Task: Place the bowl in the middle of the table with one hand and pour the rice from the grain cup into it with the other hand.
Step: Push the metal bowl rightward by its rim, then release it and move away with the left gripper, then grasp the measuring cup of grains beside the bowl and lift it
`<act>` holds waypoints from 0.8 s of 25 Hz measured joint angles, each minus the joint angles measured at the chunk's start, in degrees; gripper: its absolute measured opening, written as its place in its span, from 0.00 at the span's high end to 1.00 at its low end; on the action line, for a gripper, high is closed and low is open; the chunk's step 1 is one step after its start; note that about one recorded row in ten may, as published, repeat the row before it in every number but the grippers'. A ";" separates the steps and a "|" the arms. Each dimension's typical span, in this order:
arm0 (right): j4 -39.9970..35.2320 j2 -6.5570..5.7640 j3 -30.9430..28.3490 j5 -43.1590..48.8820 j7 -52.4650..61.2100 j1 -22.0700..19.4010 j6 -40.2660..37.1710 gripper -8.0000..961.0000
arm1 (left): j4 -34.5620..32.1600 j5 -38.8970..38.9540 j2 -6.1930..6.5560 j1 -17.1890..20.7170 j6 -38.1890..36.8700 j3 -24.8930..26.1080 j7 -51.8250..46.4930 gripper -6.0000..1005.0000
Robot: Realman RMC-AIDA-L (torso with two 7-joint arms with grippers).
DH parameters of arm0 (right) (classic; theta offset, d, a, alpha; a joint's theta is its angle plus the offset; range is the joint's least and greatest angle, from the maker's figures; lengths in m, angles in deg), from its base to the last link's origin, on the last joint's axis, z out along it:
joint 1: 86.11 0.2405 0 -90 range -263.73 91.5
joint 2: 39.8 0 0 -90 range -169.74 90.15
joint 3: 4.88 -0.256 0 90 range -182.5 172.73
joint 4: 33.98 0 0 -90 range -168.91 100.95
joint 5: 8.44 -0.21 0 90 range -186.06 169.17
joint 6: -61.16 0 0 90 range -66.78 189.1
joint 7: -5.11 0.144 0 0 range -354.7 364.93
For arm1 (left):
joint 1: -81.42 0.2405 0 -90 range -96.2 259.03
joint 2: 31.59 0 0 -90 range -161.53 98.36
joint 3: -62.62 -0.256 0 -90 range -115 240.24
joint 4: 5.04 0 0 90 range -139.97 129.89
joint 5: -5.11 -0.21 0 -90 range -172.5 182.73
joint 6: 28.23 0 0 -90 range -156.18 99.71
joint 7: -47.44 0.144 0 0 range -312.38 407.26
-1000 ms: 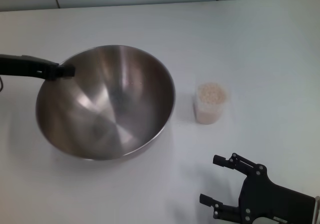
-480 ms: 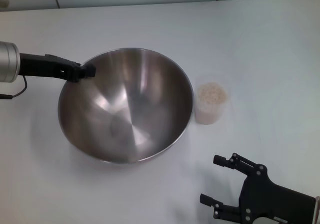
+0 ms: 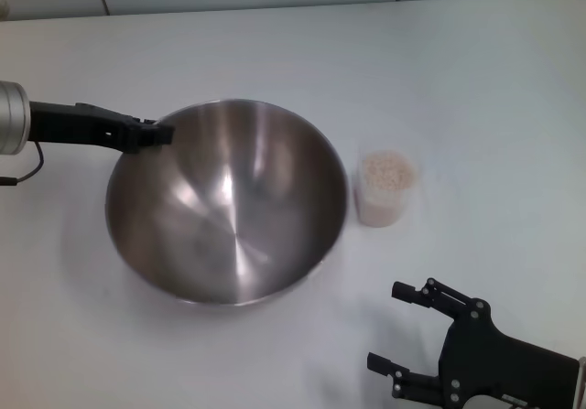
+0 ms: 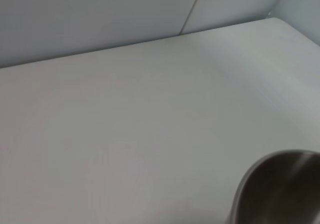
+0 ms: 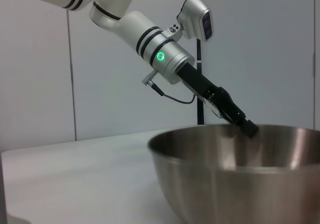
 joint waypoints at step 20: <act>-0.10 0.00 -0.52 -0.48 -0.01 -0.44 0.02 0.18 | -21.72 34.28 -0.57 21.98 -7.36 0.81 34.03 0.23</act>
